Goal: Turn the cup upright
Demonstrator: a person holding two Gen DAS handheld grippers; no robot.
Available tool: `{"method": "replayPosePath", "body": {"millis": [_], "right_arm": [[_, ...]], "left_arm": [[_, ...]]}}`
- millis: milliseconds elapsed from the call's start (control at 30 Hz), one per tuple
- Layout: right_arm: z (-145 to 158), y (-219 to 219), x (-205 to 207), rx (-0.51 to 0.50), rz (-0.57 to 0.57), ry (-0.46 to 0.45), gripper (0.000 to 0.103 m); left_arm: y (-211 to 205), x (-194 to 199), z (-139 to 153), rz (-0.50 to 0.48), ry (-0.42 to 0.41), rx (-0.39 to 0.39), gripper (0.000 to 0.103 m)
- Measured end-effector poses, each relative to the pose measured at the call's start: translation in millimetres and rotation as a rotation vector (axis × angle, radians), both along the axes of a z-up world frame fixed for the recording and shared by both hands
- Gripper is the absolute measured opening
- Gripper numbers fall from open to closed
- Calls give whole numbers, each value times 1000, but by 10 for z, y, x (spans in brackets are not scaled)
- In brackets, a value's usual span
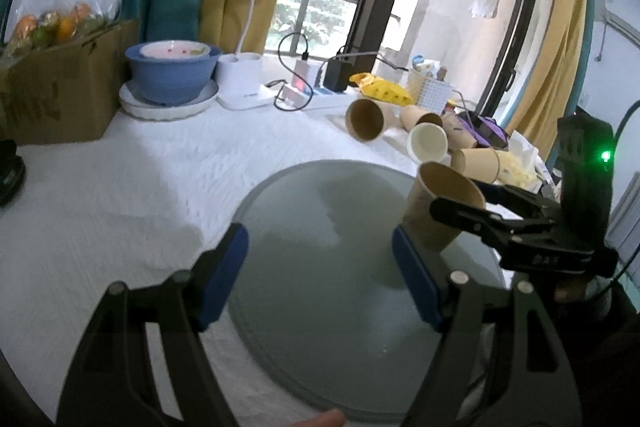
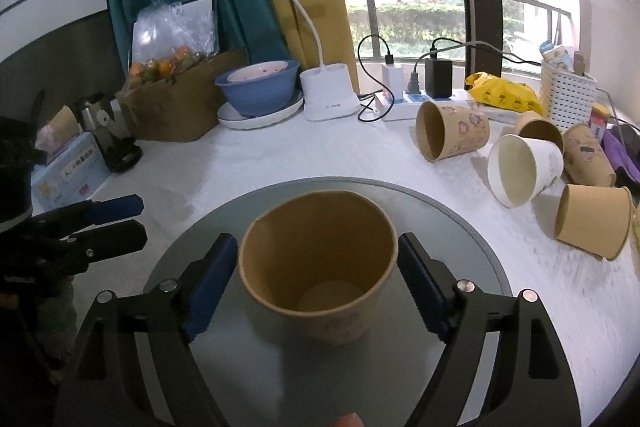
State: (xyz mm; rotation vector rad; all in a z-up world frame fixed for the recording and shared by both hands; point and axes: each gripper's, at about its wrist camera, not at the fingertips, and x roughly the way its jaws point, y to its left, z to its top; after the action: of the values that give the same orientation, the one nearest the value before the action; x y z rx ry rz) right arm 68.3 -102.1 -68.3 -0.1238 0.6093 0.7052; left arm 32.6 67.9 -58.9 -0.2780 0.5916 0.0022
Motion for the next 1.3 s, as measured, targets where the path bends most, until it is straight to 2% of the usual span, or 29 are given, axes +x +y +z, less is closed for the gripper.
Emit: {"method": "replayPosePath", "body": {"millis": [267,467,700,1000,1300], "right_arm": [[163,-127,-246,-1,-26,-39,84],[288,-262,-463,3,-54,-57,84],[477,-383,-732,-2,-90,-110,84],[769,-478,-999,5,-128,-182,84],[1008,-522,-1189,20,-146,-245,84]], "left_arm": [[-151,-140,158,9,-45,31,76],[-323,-266,276,36,-77,96,76],[-472,-457,452,74,-158,117,76],[-674,-641,694,87,-235,183,76],[-700,-817,933,109,-313,202,76]]}}
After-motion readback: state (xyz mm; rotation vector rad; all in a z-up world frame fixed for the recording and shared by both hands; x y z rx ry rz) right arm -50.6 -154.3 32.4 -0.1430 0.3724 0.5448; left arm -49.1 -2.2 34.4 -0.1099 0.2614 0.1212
